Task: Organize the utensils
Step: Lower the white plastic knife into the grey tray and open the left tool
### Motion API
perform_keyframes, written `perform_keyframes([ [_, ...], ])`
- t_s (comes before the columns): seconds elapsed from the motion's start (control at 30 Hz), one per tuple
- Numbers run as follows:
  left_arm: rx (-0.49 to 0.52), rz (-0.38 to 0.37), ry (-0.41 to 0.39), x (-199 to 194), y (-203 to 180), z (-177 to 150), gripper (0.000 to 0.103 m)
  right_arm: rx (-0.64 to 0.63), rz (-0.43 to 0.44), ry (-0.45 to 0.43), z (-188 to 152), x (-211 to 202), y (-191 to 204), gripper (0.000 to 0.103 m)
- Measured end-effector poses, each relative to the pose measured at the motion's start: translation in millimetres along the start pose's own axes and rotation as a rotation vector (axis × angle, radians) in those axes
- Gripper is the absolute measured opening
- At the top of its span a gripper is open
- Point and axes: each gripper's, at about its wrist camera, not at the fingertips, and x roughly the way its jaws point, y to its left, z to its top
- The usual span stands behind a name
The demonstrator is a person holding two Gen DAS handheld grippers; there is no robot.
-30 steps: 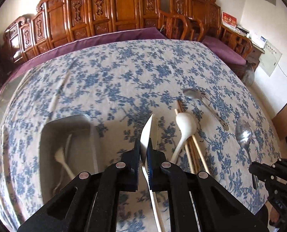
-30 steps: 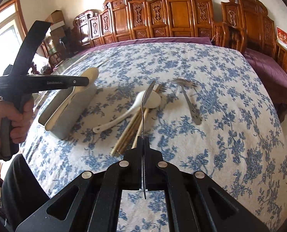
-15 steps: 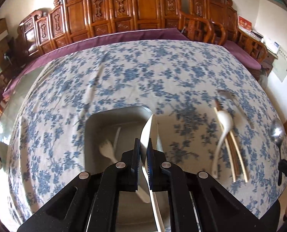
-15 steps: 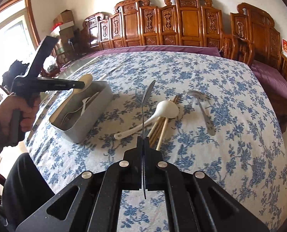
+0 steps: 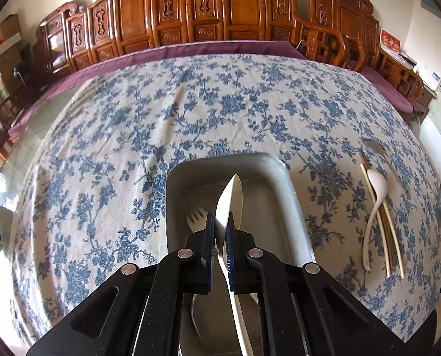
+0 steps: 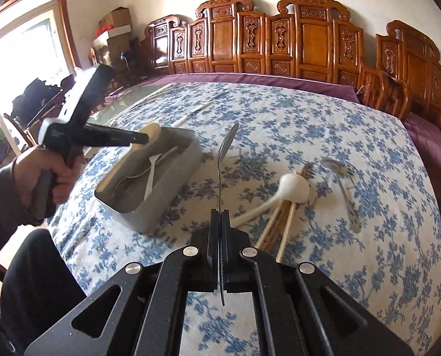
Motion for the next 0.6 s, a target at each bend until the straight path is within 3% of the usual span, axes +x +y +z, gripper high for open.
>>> perform_keyframes([
  [0.23, -0.031, -0.028, -0.001, 17, 12, -1, 0.007, -0.026, 0.011, 0.025, 9, 22, 19, 0.002],
  [0.37, -0.030, -0.044, -0.021, 14, 13, -2, 0.033, -0.040, 0.014, 0.032, 16, 35, 30, 0.002],
  [0.47, -0.044, -0.050, -0.050, 5, 18, -5, 0.035, -0.036, 0.020, 0.028, 23, 41, 35, 0.002],
  [0.5, -0.054, -0.048, -0.058, 2, 21, -7, 0.041, -0.036, 0.024, 0.026, 26, 43, 37, 0.002],
  [0.6, -0.056, -0.002, -0.079, -6, 27, -10, 0.045, -0.040, 0.037, 0.021, 34, 50, 45, 0.002],
])
